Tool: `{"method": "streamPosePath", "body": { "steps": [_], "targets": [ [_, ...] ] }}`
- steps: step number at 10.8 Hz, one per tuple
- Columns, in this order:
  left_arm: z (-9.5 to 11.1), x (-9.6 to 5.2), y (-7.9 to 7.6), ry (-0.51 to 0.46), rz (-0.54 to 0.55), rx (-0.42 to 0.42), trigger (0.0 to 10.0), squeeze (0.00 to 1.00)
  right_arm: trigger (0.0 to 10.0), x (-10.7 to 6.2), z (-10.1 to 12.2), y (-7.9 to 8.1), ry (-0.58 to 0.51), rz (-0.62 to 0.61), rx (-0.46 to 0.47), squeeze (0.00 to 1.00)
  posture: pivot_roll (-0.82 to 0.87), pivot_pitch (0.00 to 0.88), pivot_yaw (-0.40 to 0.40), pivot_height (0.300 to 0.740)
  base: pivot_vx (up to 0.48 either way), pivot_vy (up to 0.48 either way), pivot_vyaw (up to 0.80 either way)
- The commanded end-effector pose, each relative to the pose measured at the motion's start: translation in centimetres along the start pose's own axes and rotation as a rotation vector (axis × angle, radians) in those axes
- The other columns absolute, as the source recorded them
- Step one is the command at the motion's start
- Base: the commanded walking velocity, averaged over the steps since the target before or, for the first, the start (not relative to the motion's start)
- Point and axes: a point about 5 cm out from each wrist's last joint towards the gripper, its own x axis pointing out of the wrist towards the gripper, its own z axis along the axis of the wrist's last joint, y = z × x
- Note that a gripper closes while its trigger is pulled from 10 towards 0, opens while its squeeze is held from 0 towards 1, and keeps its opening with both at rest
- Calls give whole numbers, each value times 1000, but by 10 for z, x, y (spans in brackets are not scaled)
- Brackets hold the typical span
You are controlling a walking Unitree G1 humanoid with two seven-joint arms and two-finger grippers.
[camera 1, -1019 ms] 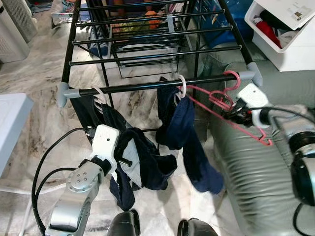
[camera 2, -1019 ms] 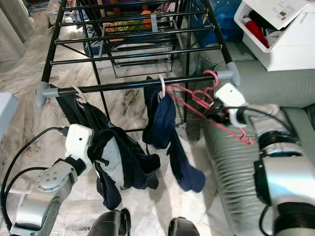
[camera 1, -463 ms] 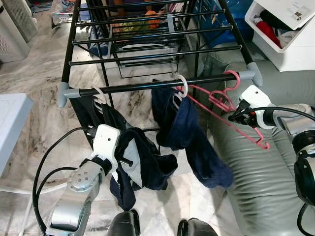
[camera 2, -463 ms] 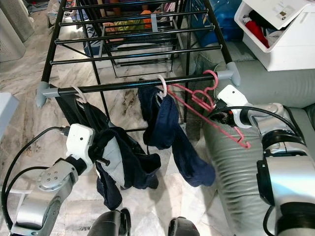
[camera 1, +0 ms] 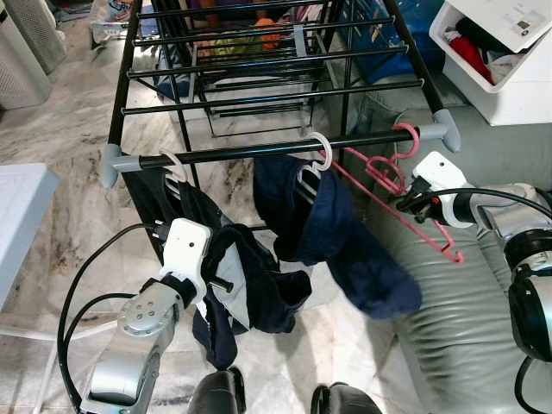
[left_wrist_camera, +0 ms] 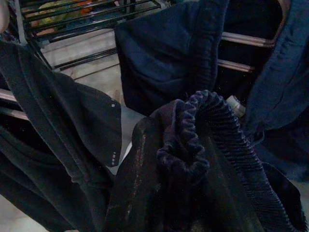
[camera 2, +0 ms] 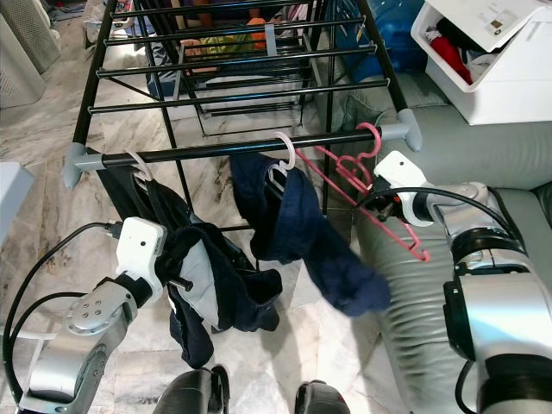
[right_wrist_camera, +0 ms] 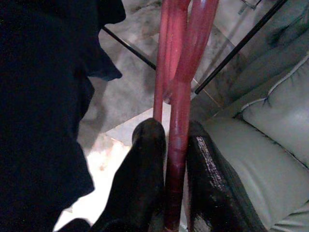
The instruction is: Hang hanger
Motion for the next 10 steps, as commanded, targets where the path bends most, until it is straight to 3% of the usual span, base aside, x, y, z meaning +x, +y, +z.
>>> {"method": "streamPosePath", "body": {
  "steps": [1,7,10],
  "targets": [
    [0,0,0,2,-3,7,10000,0,0,0,-1,0,3,13,14,0,68,132,32,740,0,0,0],
    [1,5,0,-5,-10,14,10000,0,0,10,-9,12,-12,9,59,0,59,101,34,740,0,0,0],
    [8,11,6,-36,22,32,10000,0,0,17,15,6,-206,-227,208,0,39,97,27,740,0,0,0]
  ]
}}
